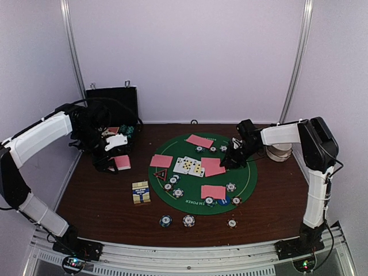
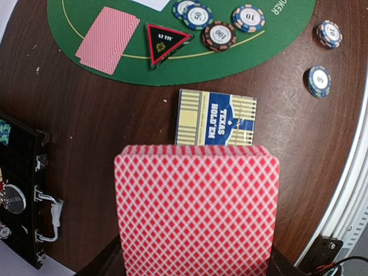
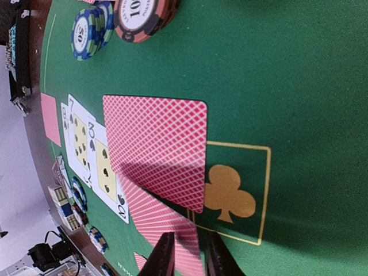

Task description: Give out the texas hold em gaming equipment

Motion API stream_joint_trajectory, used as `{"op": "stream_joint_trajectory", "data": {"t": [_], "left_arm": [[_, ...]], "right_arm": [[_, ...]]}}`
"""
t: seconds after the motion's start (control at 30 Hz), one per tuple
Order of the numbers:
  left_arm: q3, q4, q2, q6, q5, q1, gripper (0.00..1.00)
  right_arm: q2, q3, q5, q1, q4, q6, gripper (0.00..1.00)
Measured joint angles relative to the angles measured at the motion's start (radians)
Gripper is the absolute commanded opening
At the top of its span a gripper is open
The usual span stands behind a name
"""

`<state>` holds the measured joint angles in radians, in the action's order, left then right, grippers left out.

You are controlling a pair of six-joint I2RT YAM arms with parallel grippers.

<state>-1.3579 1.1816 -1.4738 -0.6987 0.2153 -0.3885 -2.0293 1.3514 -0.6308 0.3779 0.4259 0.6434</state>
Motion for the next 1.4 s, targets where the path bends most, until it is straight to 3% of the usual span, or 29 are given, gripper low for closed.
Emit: {"op": "stream_joint_trajectory", "data": {"t": [0.1,0.3,0.47,0.7,1.07,1.23,1.4], "left_arm": [[0.058,-0.019,0.022,-0.012,-0.010,0.009,0.00],[0.167,-0.071,0.055,-0.043,-0.022,0.049,0.00],[0.245,-0.128,0.064,-0.071,-0.037,0.089,0.00],[0.376,-0.240,0.038,-0.101,-0.059,0.095,0.00],[0.452,-0.408,-0.124,-0.115,-0.090,0.079,0.00],[0.454,-0.445,-0.159,-0.106,-0.092,0.038,0.19],[0.452,-0.458,-0.164,-0.089,-0.083,0.016,0.56]], "right_arm": [[0.000,0.003,0.035,0.007,0.028,-0.027,0.47],[0.010,0.019,0.101,0.026,0.065,-0.061,0.64],[0.063,0.021,0.161,0.036,0.117,-0.079,0.98],[0.227,0.012,0.212,0.038,0.141,-0.086,1.00],[0.463,-0.116,0.239,0.060,0.139,-0.052,0.99],[0.485,-0.161,0.262,0.063,0.151,-0.051,1.00],[0.488,-0.177,0.287,0.063,0.164,-0.053,1.00]]}}
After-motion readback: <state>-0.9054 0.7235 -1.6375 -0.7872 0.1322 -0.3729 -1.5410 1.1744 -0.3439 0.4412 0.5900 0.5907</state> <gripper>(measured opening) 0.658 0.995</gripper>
